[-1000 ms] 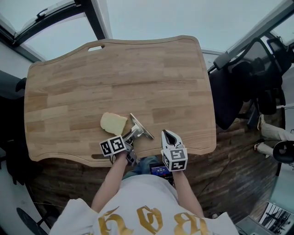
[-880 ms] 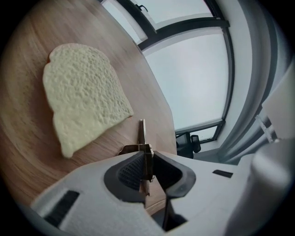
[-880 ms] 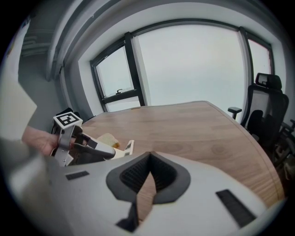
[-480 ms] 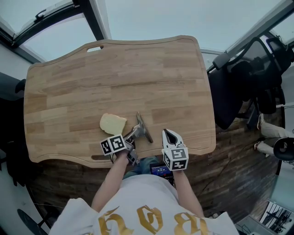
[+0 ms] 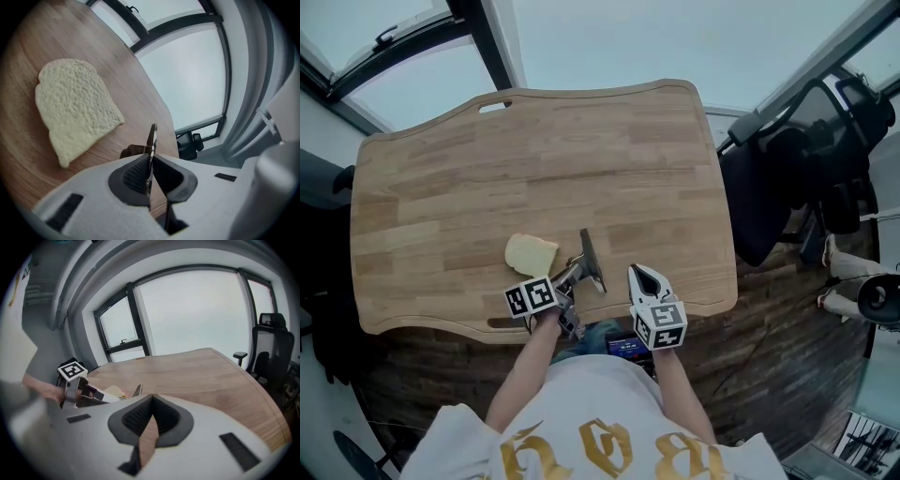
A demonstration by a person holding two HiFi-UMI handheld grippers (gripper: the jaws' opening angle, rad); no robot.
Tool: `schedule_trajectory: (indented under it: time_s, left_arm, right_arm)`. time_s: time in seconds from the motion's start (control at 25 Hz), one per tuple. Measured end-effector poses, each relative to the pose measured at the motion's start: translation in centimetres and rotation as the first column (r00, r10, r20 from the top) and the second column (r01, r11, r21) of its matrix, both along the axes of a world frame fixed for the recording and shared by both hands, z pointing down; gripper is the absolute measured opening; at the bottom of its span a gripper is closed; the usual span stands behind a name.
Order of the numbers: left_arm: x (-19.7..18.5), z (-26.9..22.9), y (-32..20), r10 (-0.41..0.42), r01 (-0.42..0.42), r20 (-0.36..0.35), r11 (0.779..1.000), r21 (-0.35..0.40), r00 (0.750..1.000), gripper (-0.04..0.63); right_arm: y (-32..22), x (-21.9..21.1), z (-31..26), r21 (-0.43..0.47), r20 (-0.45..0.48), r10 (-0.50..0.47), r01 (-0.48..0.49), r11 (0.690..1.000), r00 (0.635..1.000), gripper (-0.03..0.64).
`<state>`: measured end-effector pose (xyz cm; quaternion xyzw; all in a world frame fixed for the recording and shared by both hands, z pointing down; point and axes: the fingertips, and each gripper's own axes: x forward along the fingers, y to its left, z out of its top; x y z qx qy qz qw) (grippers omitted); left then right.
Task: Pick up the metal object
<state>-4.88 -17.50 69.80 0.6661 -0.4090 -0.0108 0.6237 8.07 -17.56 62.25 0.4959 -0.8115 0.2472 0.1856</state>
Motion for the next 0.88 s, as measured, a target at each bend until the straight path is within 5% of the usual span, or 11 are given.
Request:
schedule_trajectory:
  time_s: [0.52,0.88]
  left_arm:
    - [0.1,-5.3,-0.6,-0.018,0.026,-0.066,0.993,0.117,0.998,0.038]
    - [-1.1,-9.7,-0.7,-0.010,0.020,-0.045,0.972,0.233,0.999,0.039]
  right_arm:
    - [1.0,0.1,-2.6,0.061,-0.016,0.011,-0.010,0.998,1.000,0.011]
    - [0.5,0.3,-4.3,0.114,-0.023,0.061,-0.058,0.992,0.998,0.011]
